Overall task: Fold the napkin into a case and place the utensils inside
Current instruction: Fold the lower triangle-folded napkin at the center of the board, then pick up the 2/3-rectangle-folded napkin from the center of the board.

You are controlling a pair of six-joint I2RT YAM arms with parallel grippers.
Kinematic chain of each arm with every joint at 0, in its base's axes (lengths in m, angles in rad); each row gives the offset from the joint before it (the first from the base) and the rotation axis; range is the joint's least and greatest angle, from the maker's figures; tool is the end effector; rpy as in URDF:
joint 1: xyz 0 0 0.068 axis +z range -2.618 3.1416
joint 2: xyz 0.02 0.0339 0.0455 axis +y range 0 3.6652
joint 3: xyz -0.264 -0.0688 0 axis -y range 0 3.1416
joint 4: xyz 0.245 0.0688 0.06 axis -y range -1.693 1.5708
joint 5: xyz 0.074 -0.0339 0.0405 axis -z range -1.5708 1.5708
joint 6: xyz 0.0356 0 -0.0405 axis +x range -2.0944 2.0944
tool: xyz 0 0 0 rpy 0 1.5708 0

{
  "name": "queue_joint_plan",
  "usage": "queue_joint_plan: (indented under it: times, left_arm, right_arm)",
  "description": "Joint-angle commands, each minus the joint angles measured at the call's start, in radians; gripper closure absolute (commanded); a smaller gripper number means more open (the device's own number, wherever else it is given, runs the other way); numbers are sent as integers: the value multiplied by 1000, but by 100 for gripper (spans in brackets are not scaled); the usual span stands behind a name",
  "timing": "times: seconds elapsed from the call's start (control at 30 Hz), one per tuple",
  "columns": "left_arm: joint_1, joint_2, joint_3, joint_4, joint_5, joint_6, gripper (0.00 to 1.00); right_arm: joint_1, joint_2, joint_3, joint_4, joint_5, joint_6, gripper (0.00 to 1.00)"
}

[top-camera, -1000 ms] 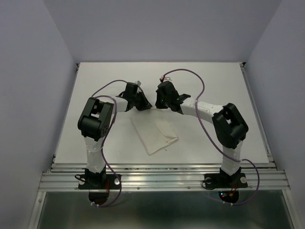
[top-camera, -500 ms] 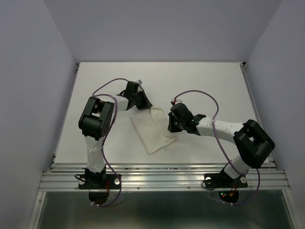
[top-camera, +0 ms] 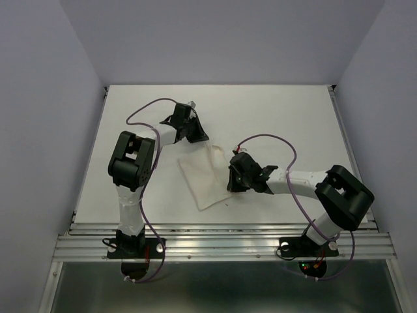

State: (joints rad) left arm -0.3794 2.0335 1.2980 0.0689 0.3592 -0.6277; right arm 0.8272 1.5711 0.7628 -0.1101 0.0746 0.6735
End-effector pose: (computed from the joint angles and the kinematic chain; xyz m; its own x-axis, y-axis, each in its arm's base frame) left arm 0.4079 -0.1761 0.1635 -0.8192 -0.2653 -0.5085 0.1510 0.7555 -0.6375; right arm 0.2045 0.2184 0.1548 -0.8592 -0.0153 -0.5115 -0.2143 0.9185 0.3324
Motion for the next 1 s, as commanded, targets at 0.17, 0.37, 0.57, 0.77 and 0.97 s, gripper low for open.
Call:
queue_joint_plan:
  times: [0.17, 0.37, 0.57, 0.77, 0.97]
  left_arm:
    - [23, -127, 216, -211, -166, 111, 100]
    - [30, -228, 126, -253, -209, 103, 96]
    - [36, -361, -74, -262, -227, 86, 68]
    - [37, -426, -221, -278, -266, 79, 65]
    - [39, -420, -315, -251, -286, 39, 82]
  right_arm:
    - [13, 86, 13, -22, 36, 112, 85]
    - [13, 162, 82, 13, 11, 118, 86]
    - [13, 109, 128, 21, 25, 83, 85]
    - [-20, 37, 200, -11, 157, -38, 77]
    - [-82, 182, 375, -13, 133, -150, 76]
